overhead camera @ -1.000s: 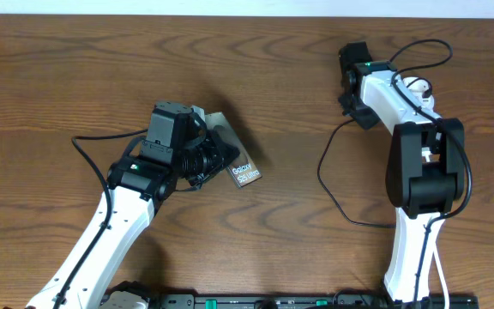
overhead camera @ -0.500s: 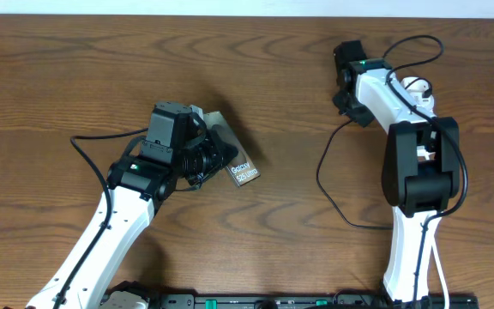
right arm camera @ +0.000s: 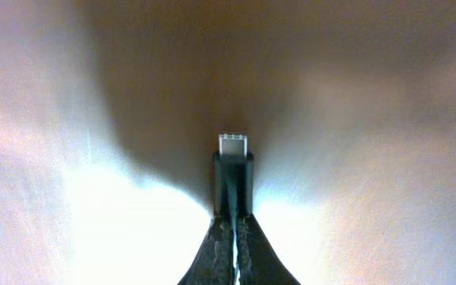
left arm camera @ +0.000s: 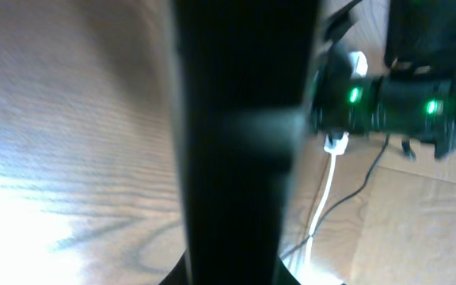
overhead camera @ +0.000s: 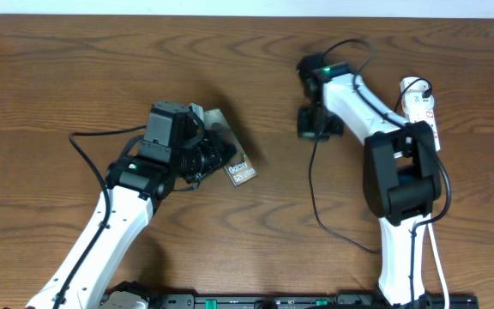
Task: Plug charger to phone and switch on socket
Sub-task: 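Carry the plug with the right gripper toward the phone's lower edge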
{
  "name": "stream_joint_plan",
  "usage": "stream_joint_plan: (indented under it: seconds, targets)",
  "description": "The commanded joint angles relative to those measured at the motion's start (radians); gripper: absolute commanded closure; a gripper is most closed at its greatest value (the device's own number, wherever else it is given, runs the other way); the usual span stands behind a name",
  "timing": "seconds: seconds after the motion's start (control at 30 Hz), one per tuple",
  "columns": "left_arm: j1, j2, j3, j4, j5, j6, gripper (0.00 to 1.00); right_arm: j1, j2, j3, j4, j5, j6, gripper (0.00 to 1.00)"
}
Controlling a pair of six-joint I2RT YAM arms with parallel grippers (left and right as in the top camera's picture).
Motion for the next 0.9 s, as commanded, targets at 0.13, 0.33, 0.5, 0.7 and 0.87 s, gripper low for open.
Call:
stream_joint_plan:
  seconds: [0.13, 0.33, 0.5, 0.7, 0.87]
  targets:
    - [0.159, -0.002, 0.005, -0.023, 0.1, 0.141, 0.93, 0.103, 0.018, -0.043, -0.103, -0.089, -0.098, 0.99]
    - [0.211, -0.002, 0.005, -0.064, 0.103, 0.145, 0.93, 0.142, 0.018, -0.042, -0.064, -0.089, -0.092, 0.76]
    - [0.211, -0.002, 0.005, -0.068, 0.103, 0.156, 0.93, 0.137, 0.018, -0.042, -0.061, -0.089, -0.082, 0.6]
    - [0.211, -0.002, 0.005, -0.072, 0.103, 0.156, 0.93, 0.135, 0.018, -0.042, -0.072, -0.088, -0.019, 0.56]
    - [0.211, -0.002, 0.005, -0.075, 0.103, 0.156, 0.93, 0.137, 0.018, -0.043, -0.101, -0.075, 0.083, 0.51]
